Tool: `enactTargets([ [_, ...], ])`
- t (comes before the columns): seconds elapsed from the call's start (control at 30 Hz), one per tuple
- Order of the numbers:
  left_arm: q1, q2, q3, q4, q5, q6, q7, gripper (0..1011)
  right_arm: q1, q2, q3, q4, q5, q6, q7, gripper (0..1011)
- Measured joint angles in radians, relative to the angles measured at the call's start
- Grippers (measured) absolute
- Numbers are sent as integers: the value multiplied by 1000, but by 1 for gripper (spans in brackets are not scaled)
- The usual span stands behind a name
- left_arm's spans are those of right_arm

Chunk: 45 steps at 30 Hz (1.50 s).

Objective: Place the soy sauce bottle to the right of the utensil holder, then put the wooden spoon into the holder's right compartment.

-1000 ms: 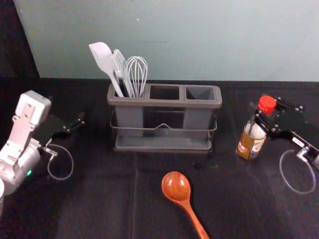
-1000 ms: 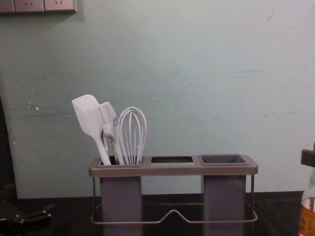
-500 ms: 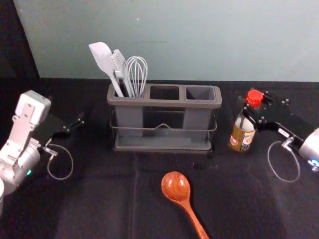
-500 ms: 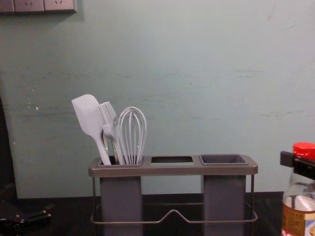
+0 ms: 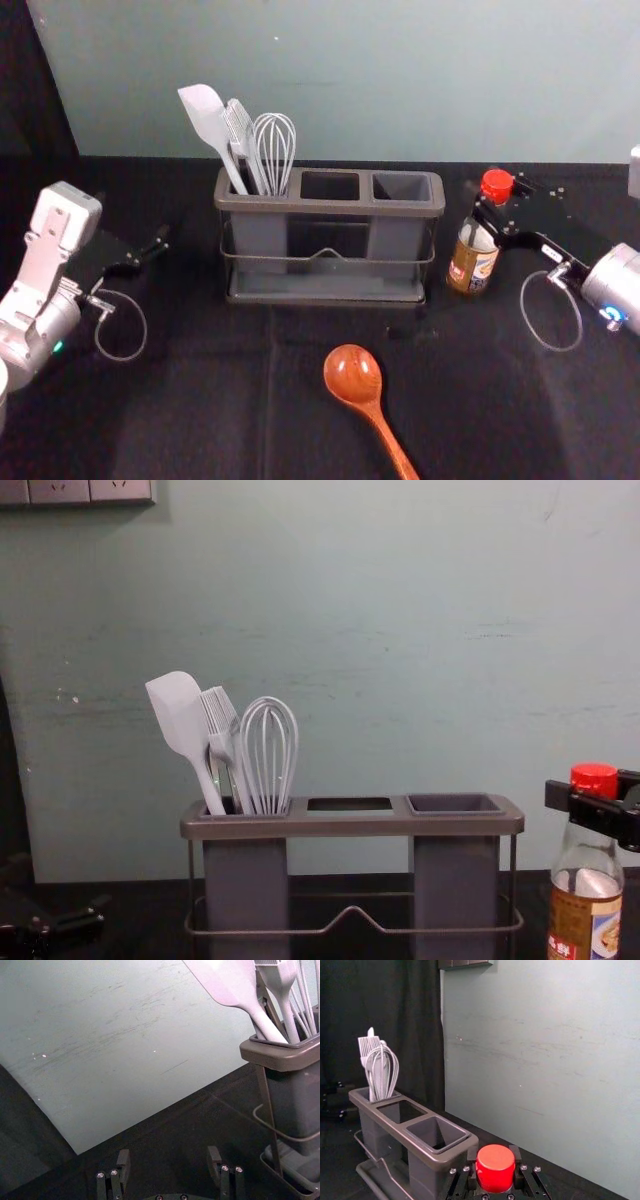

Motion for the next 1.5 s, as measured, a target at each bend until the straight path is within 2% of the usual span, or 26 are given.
enactTargets([
  [0.3,0,0,0,0,0,0,0,1005,16,-16,-9,20,5,3,-2,382],
  [1.5,0,0,0,0,0,0,0,1005,45,-40,-29,59,-5,10,-7,382],
])
